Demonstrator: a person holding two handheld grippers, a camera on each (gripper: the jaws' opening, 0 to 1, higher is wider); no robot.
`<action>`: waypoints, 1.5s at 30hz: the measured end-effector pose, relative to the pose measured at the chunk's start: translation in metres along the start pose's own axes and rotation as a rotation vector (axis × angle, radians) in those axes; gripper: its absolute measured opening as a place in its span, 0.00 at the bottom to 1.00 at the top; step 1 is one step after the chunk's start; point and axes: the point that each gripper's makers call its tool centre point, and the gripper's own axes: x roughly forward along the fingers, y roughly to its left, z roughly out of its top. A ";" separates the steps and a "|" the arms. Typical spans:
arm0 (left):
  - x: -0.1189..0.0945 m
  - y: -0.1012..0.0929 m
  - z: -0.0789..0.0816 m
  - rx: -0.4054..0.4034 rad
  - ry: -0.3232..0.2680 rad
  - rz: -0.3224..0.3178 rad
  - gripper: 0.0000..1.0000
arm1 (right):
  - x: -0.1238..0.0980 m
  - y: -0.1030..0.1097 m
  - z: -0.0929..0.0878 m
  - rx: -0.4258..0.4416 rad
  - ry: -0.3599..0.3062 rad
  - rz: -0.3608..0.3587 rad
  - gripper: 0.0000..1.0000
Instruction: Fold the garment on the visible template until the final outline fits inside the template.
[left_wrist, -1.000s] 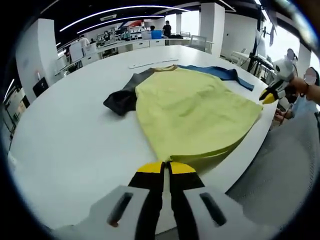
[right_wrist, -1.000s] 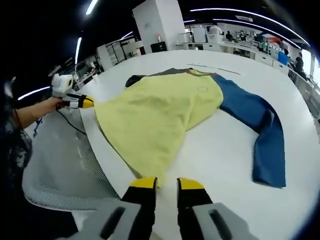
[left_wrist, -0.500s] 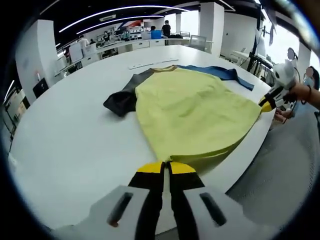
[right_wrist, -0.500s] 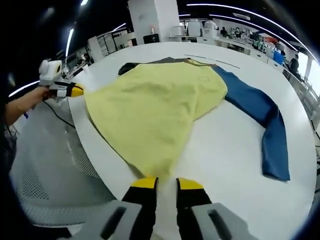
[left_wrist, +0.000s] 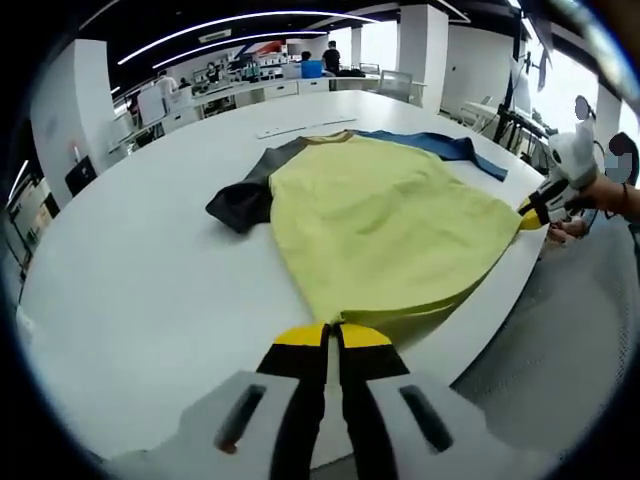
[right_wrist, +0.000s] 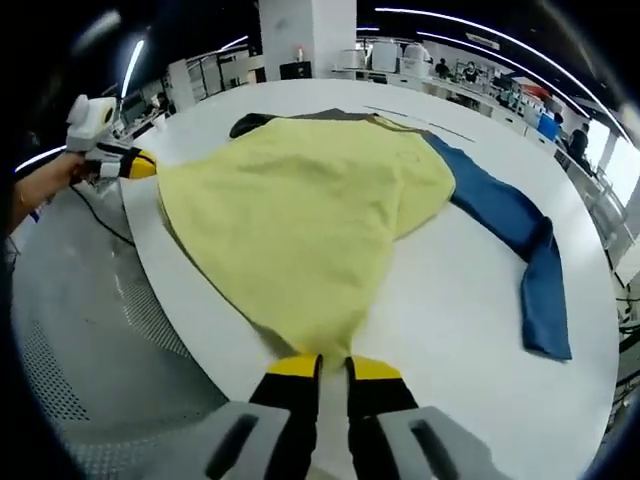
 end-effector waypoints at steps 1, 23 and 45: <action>0.000 0.000 0.000 0.001 0.001 -0.002 0.00 | 0.000 -0.001 0.000 0.026 0.001 0.006 0.05; -0.010 -0.007 -0.007 0.039 0.012 -0.038 0.00 | -0.038 -0.021 -0.001 0.125 -0.011 0.045 0.00; 0.000 -0.011 -0.034 0.085 0.107 -0.045 0.00 | -0.022 -0.022 -0.025 0.171 0.054 0.067 0.00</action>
